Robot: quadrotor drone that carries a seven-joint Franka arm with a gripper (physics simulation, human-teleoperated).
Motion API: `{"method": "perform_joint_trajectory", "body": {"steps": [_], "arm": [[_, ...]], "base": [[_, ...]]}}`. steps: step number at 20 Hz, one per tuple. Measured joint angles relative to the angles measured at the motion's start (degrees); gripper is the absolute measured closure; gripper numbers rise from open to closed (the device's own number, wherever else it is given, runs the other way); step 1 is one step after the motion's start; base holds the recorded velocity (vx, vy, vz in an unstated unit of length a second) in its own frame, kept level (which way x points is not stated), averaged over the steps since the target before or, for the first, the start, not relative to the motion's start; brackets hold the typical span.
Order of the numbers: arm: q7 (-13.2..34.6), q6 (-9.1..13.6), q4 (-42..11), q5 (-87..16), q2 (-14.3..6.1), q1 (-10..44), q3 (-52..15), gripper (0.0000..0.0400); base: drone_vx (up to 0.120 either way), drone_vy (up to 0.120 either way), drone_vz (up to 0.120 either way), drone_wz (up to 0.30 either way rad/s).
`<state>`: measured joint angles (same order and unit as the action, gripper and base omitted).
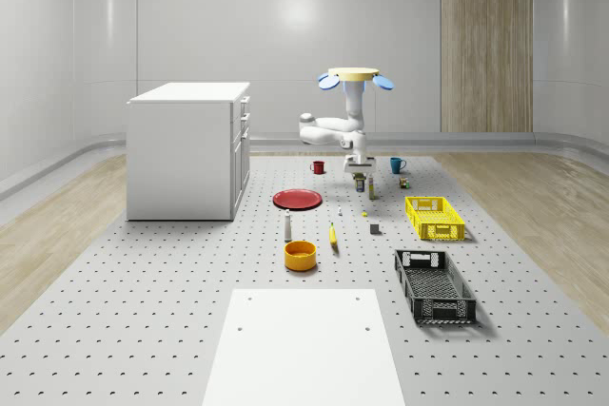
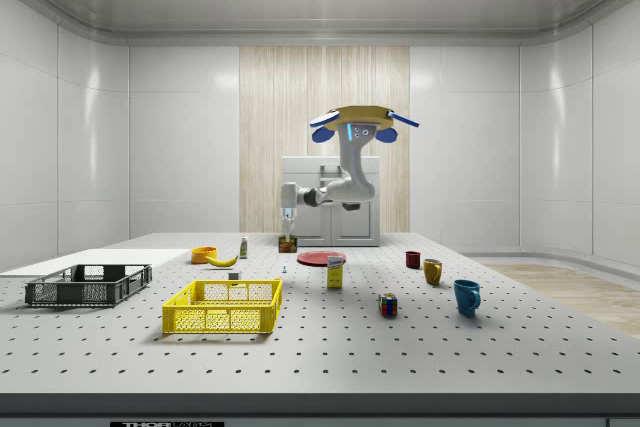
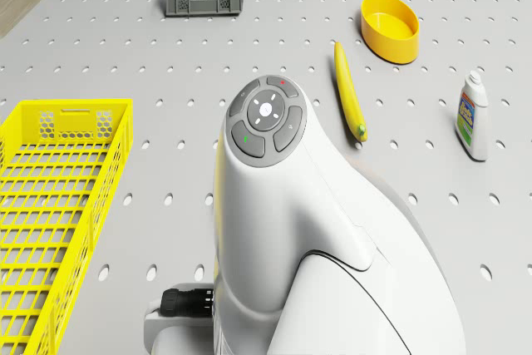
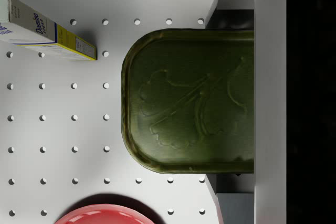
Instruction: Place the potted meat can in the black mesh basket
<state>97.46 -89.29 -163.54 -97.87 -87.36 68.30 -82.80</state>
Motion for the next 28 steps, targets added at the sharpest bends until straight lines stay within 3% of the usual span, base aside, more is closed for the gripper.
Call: {"method": "perform_joint_trajectory", "body": {"steps": [28], "arm": [[0.2,-1.7,0.0,0.7,-1.9,0.2,-0.2,0.0109]], "base": [[0.12,0.119,0.0,0.0]]}}
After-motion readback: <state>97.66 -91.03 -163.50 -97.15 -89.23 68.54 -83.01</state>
